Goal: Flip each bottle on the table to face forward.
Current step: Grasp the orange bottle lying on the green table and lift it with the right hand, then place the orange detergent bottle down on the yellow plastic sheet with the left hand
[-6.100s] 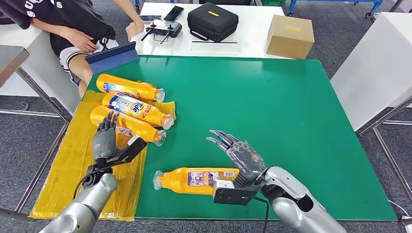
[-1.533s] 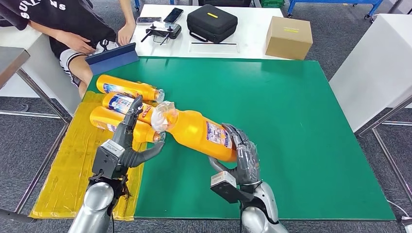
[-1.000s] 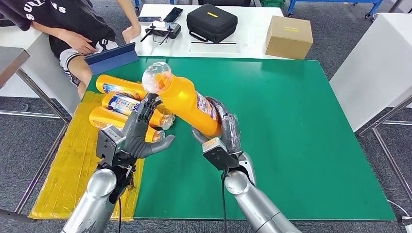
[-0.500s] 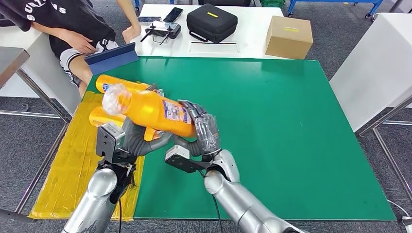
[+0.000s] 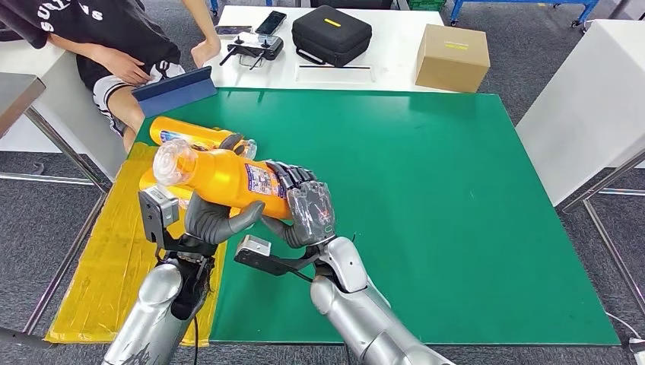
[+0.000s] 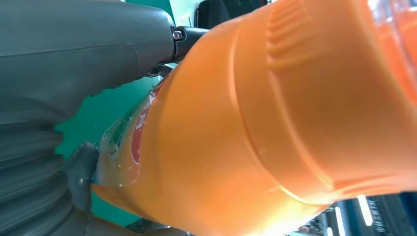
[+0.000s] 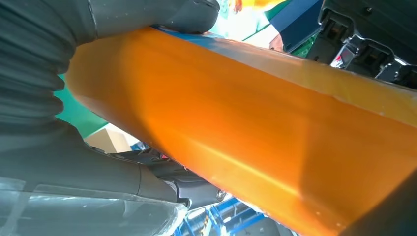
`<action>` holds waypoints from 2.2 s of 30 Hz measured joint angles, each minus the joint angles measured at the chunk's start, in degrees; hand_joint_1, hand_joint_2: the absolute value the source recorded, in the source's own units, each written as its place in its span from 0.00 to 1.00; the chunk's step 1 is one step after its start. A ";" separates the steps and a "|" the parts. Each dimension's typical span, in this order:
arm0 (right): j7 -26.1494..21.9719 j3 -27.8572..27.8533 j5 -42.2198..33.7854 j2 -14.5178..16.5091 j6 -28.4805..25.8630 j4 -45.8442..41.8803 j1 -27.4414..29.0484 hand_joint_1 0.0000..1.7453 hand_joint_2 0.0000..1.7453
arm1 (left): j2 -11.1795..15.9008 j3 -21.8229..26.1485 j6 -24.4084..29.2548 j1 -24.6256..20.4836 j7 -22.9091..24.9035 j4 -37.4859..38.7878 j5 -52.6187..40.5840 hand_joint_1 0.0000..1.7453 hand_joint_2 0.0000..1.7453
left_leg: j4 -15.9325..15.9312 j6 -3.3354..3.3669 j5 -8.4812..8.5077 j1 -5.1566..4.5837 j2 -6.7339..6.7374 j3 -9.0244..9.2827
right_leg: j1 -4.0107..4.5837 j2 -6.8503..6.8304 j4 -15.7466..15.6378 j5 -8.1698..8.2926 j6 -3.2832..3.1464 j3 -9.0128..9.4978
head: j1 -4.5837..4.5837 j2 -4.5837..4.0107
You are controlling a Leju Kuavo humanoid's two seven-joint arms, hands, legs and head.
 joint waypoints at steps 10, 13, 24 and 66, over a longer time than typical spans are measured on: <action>0.83 -0.44 2.46 0.04 0.00 -2.00 1.25 1.00 1.00 | -0.79 0.90 -0.78 -0.14 0.21 0.80 2.67 0.00 1.00 | 0.00 0.00 0.00 0.00 0.01 -0.01 | 0.00 0.00 0.01 0.00 0.00 -0.02 | 0.01 0.00; 0.83 -0.44 2.46 0.04 0.00 -2.11 1.36 1.00 1.00 | -0.81 1.03 -0.80 -0.14 0.24 0.82 2.68 0.00 1.00 | 0.00 0.00 0.00 0.00 0.01 -0.01 | 0.00 0.00 0.00 0.00 0.00 -0.01 | 0.01 0.00; 0.84 -0.44 2.64 0.04 0.00 -2.17 1.56 1.00 1.00 | -0.92 1.16 -1.05 -0.14 0.29 1.09 3.18 0.00 1.00 | 0.00 0.00 0.00 0.00 0.01 -0.02 | 0.00 0.00 0.01 0.00 0.00 -0.01 | 0.01 0.00; 3.75 -1.87 8.70 0.52 0.00 -5.67 4.07 0.00 1.00 | -5.03 3.49 -2.44 -0.06 2.73 4.44 34.92 1.00 1.00 | 0.00 0.00 0.00 0.00 0.02 -0.07 | 0.00 0.00 0.01 0.00 0.00 -0.03 | 0.01 0.00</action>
